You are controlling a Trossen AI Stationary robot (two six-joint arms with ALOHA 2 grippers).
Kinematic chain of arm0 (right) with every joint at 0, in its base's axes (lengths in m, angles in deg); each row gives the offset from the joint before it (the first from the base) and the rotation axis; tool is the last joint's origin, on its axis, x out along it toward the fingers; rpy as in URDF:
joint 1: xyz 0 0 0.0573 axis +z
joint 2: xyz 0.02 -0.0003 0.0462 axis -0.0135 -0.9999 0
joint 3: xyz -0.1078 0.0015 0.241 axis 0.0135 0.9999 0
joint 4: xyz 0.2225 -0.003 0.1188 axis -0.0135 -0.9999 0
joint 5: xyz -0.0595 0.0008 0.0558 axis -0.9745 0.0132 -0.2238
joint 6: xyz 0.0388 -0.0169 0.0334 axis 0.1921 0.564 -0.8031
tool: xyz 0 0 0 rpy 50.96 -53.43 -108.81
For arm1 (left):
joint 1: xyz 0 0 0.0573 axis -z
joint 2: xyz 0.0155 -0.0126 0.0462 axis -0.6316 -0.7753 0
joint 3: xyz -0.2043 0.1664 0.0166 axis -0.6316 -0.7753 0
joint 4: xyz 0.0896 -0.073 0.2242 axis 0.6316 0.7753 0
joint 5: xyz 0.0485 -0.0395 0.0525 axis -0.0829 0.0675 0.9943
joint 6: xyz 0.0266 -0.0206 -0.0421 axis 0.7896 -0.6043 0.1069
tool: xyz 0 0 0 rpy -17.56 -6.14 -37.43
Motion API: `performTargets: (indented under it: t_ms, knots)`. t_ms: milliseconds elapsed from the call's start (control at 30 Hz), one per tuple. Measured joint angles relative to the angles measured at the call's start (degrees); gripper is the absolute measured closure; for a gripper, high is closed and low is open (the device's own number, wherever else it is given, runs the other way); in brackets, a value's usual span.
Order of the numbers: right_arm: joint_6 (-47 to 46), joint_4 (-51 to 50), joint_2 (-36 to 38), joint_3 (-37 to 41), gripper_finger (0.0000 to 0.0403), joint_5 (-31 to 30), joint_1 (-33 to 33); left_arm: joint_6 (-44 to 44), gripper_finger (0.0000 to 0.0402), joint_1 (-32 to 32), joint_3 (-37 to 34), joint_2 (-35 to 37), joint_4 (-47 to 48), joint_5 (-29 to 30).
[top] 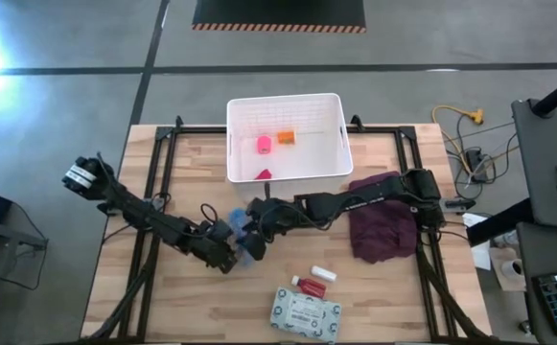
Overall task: Pick & place medical supplies in basket/bin
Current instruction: Put the blue first aid kit into the white bin
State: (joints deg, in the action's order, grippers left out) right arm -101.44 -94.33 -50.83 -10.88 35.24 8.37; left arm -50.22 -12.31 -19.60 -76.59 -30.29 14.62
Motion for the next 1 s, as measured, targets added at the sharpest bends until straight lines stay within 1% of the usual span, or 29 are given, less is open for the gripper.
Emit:
performTargets:
  t_ms: [100,233,367,500,567,700,767,833,900,1000]
  knots:
    - [-2.5,-0.9,-0.2,0.1,0.0173,-0.8,-0.2,0.0,0.0299,0.0,0.0,-0.5,-1.3,0.6]
    - [-4.4,-2.2,-2.6,-0.1,0.0156,-0.8,-0.2,0.0,0.0299,0.0,0.0,-1.3,-1.5,0.6]
    - [-5.9,-8.8,-2.8,-0.4,0.0140,-0.8,-0.1,0.0,0.0299,0.0,0.2,-1.2,-1.5,0.4]
    - [-8.1,-21.5,0.7,-0.6,0.0136,-6.3,-0.1,0.4,0.0299,0.1,1.8,0.0,-1.5,0.3]
    - [-10.0,-27.9,1.9,-0.6,0.0138,-9.1,-0.2,2.1,0.0299,0.1,2.9,0.5,-1.5,0.6]
    - [-17.3,-39.4,2.8,-0.6,0.0150,-12.5,-0.1,4.6,0.0299,0.0,5.2,0.9,-1.5,2.4]
    - [-21.1,-43.3,2.9,0.0,0.0158,-14.7,-0.1,5.0,0.0299,0.0,6.2,0.9,-0.8,4.1]
    - [-21.8,-42.9,2.3,1.4,0.0167,-14.7,-0.3,5.9,0.0299,0.0,6.7,0.9,-0.9,6.0]
    - [-21.3,-39.8,1.6,3.2,0.0178,-12.8,-0.6,6.6,0.0299,-0.4,6.5,0.7,-0.7,8.0]
    - [-21.4,-34.3,0.5,5.5,0.0193,-11.2,-1.0,6.5,0.0299,-2.1,5.1,0.2,-0.6,8.1]
